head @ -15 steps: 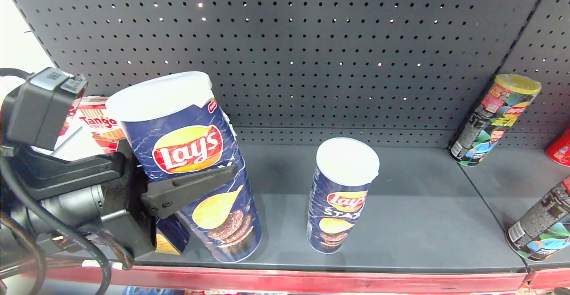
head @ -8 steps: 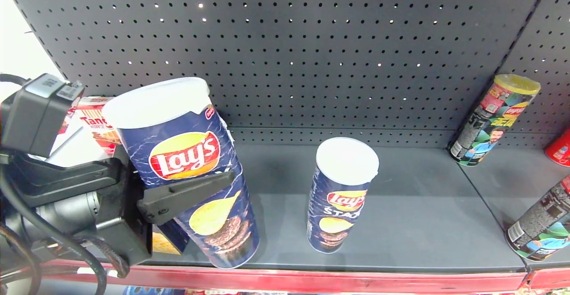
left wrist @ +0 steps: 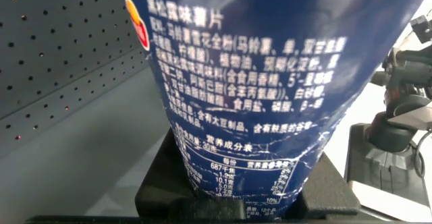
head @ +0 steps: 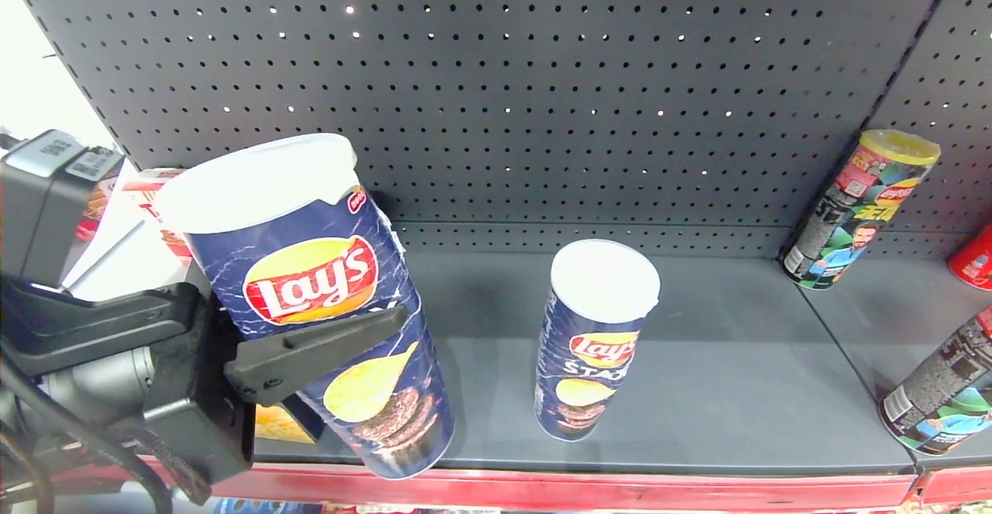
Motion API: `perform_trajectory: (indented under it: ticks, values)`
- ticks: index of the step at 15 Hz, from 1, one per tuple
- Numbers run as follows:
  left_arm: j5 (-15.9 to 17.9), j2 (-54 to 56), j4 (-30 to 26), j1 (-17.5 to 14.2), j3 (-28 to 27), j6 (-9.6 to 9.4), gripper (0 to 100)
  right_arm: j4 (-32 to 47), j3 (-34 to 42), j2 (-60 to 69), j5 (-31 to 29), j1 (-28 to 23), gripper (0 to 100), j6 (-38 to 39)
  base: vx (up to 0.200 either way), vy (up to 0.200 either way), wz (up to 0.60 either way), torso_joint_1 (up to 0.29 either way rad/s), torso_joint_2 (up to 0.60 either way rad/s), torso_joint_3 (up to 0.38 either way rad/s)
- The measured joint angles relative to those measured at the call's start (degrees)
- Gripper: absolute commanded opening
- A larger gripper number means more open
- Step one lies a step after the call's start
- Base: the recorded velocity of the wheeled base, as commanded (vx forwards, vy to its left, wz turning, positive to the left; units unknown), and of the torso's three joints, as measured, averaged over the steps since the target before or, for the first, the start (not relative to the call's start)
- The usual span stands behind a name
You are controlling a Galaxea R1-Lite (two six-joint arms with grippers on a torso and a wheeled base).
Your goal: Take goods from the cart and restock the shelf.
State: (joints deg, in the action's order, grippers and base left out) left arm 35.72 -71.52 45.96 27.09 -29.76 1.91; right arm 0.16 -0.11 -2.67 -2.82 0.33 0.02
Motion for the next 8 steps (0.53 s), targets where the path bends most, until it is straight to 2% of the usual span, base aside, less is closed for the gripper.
perform_trajectory:
  ticks: [8]
  values:
    - [0.1,0.9,-1.6,0.4,-0.2,0.0,0,0.0,0.0,2.0,0.0,-0.4,100,0.0,0.0,0.0,0.0,0.0,0.0,0.0]
